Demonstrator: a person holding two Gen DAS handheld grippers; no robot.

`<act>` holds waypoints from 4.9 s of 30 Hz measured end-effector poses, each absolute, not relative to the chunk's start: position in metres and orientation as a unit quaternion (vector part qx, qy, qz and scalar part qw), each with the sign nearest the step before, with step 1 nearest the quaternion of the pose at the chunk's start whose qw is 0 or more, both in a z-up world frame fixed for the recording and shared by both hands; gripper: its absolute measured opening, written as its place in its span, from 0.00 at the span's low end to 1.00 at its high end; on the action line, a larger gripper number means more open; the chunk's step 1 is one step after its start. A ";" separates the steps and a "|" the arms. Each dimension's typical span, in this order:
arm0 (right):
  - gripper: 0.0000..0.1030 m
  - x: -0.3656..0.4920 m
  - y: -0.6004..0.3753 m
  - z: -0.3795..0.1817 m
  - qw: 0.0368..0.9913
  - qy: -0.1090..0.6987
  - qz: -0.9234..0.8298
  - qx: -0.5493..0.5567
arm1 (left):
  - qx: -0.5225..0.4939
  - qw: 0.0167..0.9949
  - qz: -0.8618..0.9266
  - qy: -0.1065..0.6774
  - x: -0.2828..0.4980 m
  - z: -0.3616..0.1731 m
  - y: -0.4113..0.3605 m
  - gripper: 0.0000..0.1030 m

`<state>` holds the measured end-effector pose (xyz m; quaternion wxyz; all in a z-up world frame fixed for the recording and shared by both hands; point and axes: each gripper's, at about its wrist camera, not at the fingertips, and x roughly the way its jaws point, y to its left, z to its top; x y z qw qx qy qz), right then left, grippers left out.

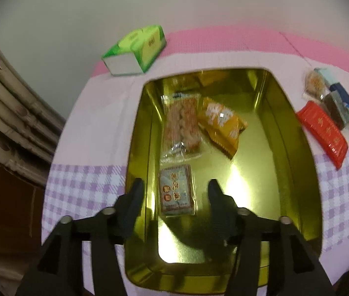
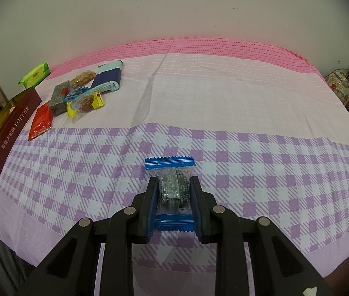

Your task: Organize snacks

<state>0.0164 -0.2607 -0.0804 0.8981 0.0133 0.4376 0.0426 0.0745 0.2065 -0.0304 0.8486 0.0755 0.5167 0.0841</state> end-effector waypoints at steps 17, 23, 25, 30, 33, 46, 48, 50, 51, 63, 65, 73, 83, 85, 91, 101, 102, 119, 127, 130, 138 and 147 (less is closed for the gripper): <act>0.22 0.009 -0.272 -0.071 0.902 0.427 0.048 0.037 | -0.050 0.867 0.192 0.457 -0.001 0.055 0.224 0.65; 0.22 0.001 -0.277 -0.063 0.903 0.423 0.046 0.061 | -0.010 0.889 0.175 0.424 -0.014 0.054 0.186 0.65; 0.22 -0.002 -0.276 -0.061 0.903 0.423 0.046 0.064 | 0.018 0.891 0.170 0.420 -0.014 0.050 0.172 0.65; 0.22 -0.003 -0.264 -0.053 0.902 0.423 0.058 0.065 | 0.046 0.895 0.159 0.415 -0.015 0.043 0.157 0.65; 0.22 -0.003 -0.244 -0.041 0.903 0.419 0.081 0.058 | 0.033 0.894 0.170 0.414 -0.015 0.045 0.167 0.65; 0.22 0.035 -0.086 0.028 0.891 0.380 0.249 0.011 | -0.043 0.878 0.194 0.435 -0.013 0.035 0.205 0.65; 0.22 0.046 -0.061 0.033 0.885 0.379 0.271 0.011 | -0.037 0.879 0.196 0.433 -0.013 0.035 0.203 0.65; 0.22 0.059 -0.032 0.036 0.877 0.380 0.294 0.010 | -0.036 0.879 0.193 0.434 -0.012 0.035 0.202 0.66; 0.22 0.065 -0.020 0.036 0.874 0.382 0.301 0.009 | -0.036 0.879 0.194 0.434 -0.012 0.035 0.202 0.66; 0.22 0.136 0.078 -0.005 0.843 0.434 0.318 -0.013 | -0.040 0.873 0.187 0.449 -0.004 0.028 0.208 0.67; 0.22 0.145 0.084 -0.013 0.841 0.441 0.313 -0.016 | -0.039 0.869 0.186 0.457 -0.002 0.025 0.209 0.67; 0.23 0.167 0.100 -0.025 0.837 0.452 0.307 -0.020 | -0.040 0.861 0.178 0.475 0.003 0.016 0.211 0.67; 0.23 0.179 0.104 -0.033 0.837 0.458 0.299 -0.013 | -0.040 0.854 0.173 0.488 0.006 0.011 0.212 0.68; 0.24 0.180 0.105 -0.034 0.837 0.459 0.296 -0.013 | -0.039 0.853 0.172 0.491 0.007 0.010 0.211 0.69; 0.24 0.185 0.102 -0.038 0.837 0.463 0.292 -0.005 | -0.040 0.852 0.172 0.493 0.007 0.009 0.211 0.69; 0.25 0.184 0.099 -0.037 0.840 0.459 0.291 0.002 | -0.039 0.848 0.171 0.501 0.007 0.006 0.211 0.70; 0.25 0.184 0.097 -0.036 0.840 0.458 0.291 0.005 | -0.038 0.847 0.170 0.502 0.008 0.005 0.211 0.70; 0.51 0.103 -0.055 -0.035 0.865 0.445 0.230 0.005 | -0.020 0.847 0.169 0.503 0.006 0.006 0.203 0.70; 0.58 0.114 -0.039 -0.058 0.851 0.469 0.236 -0.019 | -0.006 0.846 0.170 0.505 0.007 0.005 0.200 0.71; 0.66 0.123 -0.028 -0.060 0.847 0.472 0.242 -0.035 | -0.011 0.844 0.169 0.509 0.008 0.003 0.202 0.71; 0.61 0.151 -0.008 -0.075 0.835 0.487 0.236 -0.100 | -0.010 0.844 0.167 0.510 0.009 0.002 0.203 0.71; 0.39 0.096 -0.025 -0.064 0.838 0.470 0.242 -0.139 | 0.008 0.852 0.173 0.495 0.006 0.008 0.196 0.71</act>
